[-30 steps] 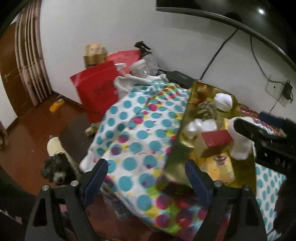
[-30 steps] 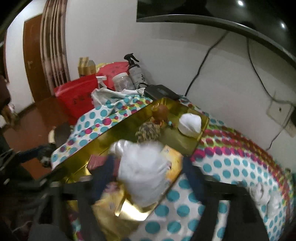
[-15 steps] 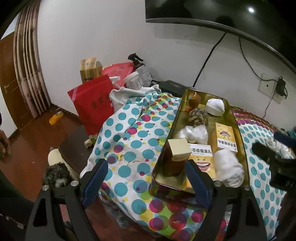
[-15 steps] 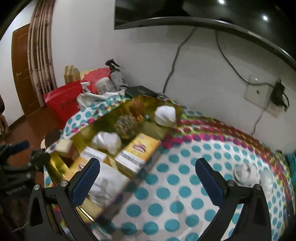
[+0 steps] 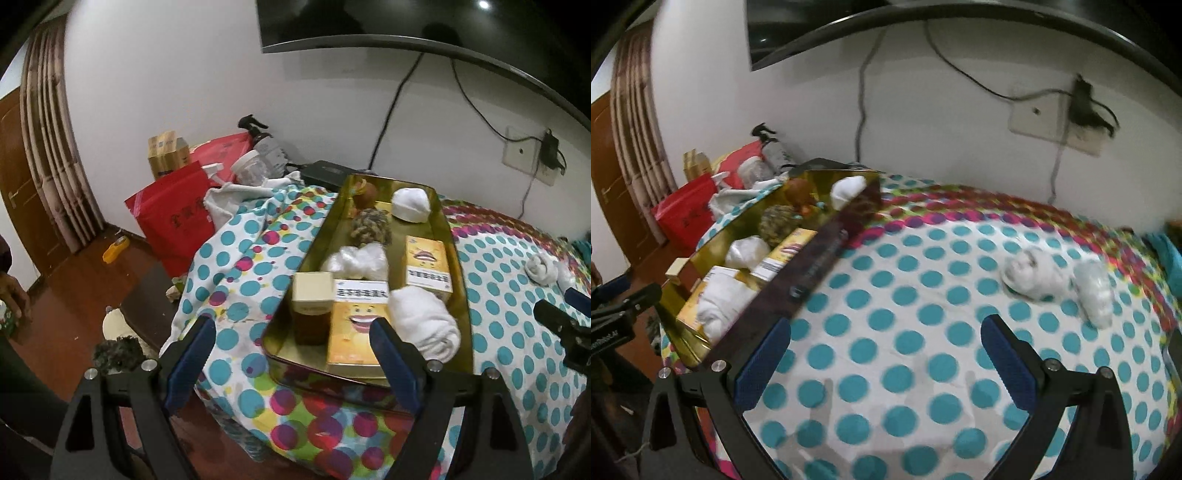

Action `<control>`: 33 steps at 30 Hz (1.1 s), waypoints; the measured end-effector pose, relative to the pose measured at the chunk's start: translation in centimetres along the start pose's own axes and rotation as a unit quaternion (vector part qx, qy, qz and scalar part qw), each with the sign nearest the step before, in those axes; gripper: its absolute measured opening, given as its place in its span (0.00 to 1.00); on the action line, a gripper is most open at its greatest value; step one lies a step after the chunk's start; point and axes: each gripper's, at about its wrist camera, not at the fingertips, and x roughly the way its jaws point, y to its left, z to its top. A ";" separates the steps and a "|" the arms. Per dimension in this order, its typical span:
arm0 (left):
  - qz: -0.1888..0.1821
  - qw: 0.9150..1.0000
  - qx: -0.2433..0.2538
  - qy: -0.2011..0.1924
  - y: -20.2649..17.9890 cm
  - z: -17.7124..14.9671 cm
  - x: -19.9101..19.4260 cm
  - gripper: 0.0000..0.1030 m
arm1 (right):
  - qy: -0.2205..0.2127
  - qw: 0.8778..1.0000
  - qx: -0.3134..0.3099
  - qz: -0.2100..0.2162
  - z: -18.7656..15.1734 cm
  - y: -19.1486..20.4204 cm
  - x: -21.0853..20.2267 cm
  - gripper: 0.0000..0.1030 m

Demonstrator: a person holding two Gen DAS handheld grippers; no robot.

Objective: Organize objects
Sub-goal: 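Move both tools back to the last sock and plastic bundle on the bed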

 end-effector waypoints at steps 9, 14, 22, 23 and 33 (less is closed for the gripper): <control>-0.027 0.999 0.041 -0.023 -4.2 0.4 -1.5 0.85 | 0.003 0.998 0.043 -0.034 -0.3 -6.5 -0.8 1.00; -0.097 0.991 0.084 -0.029 -9.3 0.3 -1.9 0.85 | 0.013 0.993 0.092 -0.067 -0.7 -12.7 -1.4 1.00; -0.233 0.961 0.150 -0.022 -19.9 2.9 0.1 0.85 | 0.044 0.991 0.076 -0.103 0.2 -17.8 0.0 1.00; -0.239 0.957 0.163 -0.023 -21.7 3.3 0.6 0.85 | 0.048 0.991 0.072 -0.104 0.3 -18.4 0.5 1.00; -0.262 0.944 0.196 0.034 -30.4 5.1 7.3 0.85 | 0.104 0.992 0.045 -0.051 1.8 -20.7 5.9 0.94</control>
